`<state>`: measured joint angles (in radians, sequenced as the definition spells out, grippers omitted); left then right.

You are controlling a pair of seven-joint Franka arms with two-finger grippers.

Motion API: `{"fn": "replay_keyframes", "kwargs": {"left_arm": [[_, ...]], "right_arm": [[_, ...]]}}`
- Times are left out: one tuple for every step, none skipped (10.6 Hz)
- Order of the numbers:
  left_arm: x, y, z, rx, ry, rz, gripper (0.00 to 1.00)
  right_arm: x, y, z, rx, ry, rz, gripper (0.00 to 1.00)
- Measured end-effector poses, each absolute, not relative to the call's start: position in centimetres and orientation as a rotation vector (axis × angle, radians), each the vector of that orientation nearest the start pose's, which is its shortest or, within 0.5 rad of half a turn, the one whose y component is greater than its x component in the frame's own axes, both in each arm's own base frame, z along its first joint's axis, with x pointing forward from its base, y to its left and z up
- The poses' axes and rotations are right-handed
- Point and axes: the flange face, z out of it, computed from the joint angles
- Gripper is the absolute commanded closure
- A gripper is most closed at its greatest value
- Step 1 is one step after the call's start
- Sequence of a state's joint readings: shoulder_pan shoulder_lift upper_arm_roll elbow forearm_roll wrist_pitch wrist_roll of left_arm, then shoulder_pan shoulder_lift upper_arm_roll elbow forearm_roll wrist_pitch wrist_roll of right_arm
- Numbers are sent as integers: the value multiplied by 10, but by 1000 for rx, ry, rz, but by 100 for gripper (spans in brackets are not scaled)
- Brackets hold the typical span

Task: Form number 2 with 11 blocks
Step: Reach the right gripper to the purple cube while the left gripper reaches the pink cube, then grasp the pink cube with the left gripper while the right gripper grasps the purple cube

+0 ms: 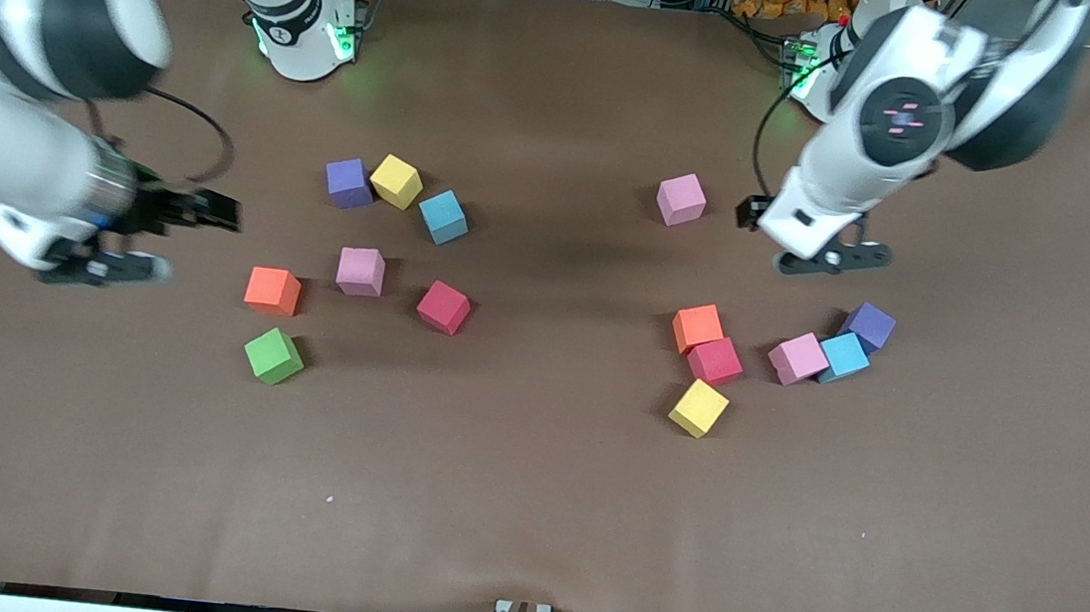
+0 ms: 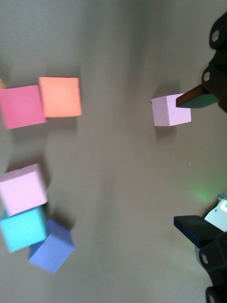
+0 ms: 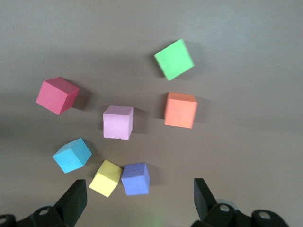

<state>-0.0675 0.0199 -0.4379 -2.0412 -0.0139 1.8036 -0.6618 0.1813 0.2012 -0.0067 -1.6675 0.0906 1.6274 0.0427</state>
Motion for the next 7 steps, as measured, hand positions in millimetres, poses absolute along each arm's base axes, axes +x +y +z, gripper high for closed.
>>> {"fn": "replay_keyframes", "kwargs": {"left_arm": [[443, -267, 394, -2980, -248, 332, 0], [426, -277, 372, -2977, -274, 323, 0], [412, -285, 354, -2980, -292, 314, 0], [399, -291, 339, -2985, -303, 309, 0], [387, -297, 327, -2995, -320, 306, 0], [375, -304, 316, -3010, -352, 295, 0], [364, -311, 305, -3019, -395, 276, 0]], "right_arm": [[577, 120, 442, -3053, -185, 407, 0], [566, 120, 417, -3055, -182, 420, 0], [555, 118, 401, -3057, -178, 417, 0], [544, 116, 390, -3059, -174, 402, 0], [535, 115, 382, -3061, -173, 387, 0], [527, 115, 374, -3063, -177, 372, 0], [519, 116, 364, -3066, -181, 352, 0]]}}
